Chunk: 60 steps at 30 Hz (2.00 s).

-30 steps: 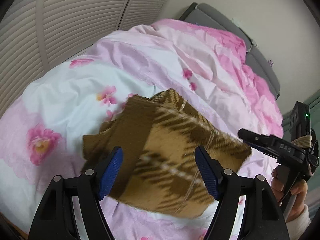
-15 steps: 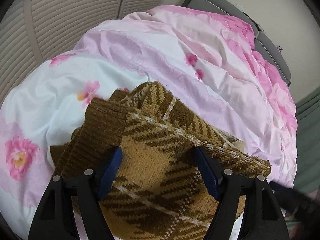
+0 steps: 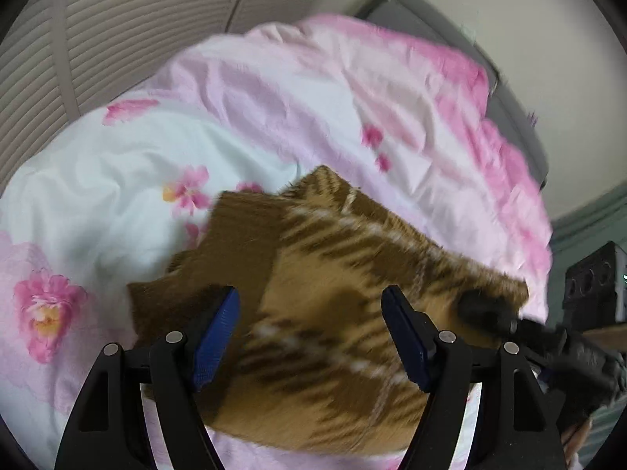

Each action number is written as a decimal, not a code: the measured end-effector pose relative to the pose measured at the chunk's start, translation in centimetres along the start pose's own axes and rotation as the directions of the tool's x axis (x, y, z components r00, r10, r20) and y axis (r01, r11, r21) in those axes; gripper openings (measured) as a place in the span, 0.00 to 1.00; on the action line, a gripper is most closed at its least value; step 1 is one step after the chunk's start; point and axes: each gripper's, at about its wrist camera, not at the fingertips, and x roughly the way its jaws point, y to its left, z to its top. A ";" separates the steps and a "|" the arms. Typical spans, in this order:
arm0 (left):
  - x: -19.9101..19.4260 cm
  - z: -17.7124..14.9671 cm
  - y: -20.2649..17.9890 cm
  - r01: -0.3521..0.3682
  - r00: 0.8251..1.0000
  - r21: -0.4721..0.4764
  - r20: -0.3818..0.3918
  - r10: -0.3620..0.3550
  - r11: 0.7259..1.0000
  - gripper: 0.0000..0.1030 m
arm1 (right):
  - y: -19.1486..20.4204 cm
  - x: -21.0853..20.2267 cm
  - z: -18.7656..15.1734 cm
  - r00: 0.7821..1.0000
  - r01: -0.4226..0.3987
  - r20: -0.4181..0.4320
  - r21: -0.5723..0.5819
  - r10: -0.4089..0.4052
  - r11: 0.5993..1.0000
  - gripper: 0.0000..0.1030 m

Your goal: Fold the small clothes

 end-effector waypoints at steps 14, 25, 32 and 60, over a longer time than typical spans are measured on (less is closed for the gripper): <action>5.5 -1.9 -0.6 -0.115 0.988 0.118 -0.088 0.126 0.986 0.72 | -4.2 4.2 3.5 0.958 0.275 -0.073 -0.043 -0.278 0.960 0.33; 3.4 -1.4 -3.6 -0.206 0.974 0.201 -0.056 0.221 0.958 0.73 | -5.5 3.4 2.7 0.947 0.314 -0.066 -0.005 -0.313 0.949 0.63; 0.0 -1.8 -5.1 -0.203 0.977 0.227 -0.020 0.213 0.953 0.73 | -3.3 -1.5 2.0 0.957 0.289 0.029 -0.025 -0.289 0.957 0.65; -19.1 -28.7 -25.5 -0.106 0.991 0.599 0.130 0.035 0.794 0.96 | -2.4 -35.0 -31.6 0.678 0.615 0.398 0.153 -0.618 0.773 0.78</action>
